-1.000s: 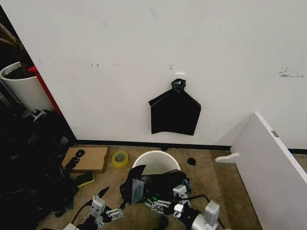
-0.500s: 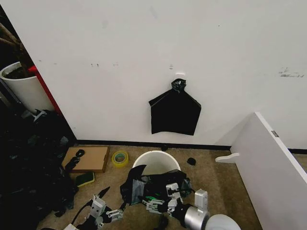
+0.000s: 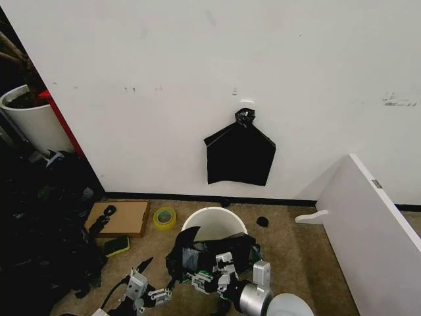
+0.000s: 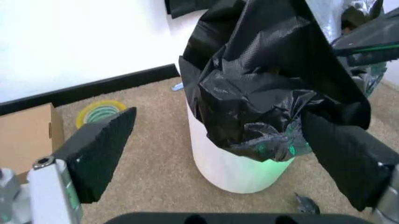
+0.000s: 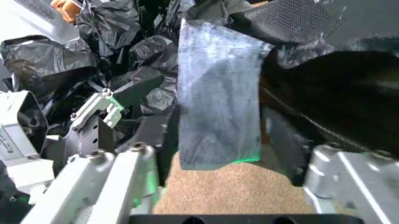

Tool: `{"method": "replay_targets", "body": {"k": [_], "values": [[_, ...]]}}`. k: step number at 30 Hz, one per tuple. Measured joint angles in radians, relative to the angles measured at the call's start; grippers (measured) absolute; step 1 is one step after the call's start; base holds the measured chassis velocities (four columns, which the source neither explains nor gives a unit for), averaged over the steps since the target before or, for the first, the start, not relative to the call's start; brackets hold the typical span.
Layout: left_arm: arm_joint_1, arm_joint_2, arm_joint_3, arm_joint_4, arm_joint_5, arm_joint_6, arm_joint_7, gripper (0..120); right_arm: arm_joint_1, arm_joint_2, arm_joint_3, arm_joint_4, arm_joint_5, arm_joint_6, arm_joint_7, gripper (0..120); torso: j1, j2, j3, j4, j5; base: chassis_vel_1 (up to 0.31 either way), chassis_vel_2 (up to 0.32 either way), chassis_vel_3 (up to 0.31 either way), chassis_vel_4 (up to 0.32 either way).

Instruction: Place the garbage bag over the trash bin.

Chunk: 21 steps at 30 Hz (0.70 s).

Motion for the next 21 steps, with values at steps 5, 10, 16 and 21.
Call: {"method": "replay_targets", "body": {"k": [5, 10, 16, 21], "values": [[0.006, -0.004, -0.005, -0.001, 0.000, 0.000, -0.001, 100, 0.002, 0.006, -0.005, -0.003, -0.023, 0.006, 0.001, 26, 0.000, 0.000, 0.000, 0.0000, 0.0000, 0.000, 0.000, 0.000, 0.000], [0.017, -0.011, -0.013, -0.004, 0.002, -0.002, -0.002, 100, 0.002, 0.012, -0.009, -0.009, -0.052, 0.019, 0.003, 8, 0.000, 0.000, 0.000, 0.0000, 0.0000, 0.000, 0.000, 0.000, 0.000], [0.032, -0.013, -0.029, -0.006, 0.012, -0.007, 0.001, 100, 0.006, 0.028, -0.009, -0.013, -0.051, 0.045, 0.026, 0, 0.000, 0.000, 0.000, -0.0001, 0.0000, 0.000, 0.000, 0.000, 0.000], [0.062, -0.014, -0.039, -0.006, 0.026, -0.017, 0.005, 100, 0.014, 0.043, -0.003, -0.013, -0.033, 0.062, 0.045, 0, 0.000, 0.000, 0.000, 0.0001, 0.0000, 0.000, 0.000, 0.000, 0.000]]}}
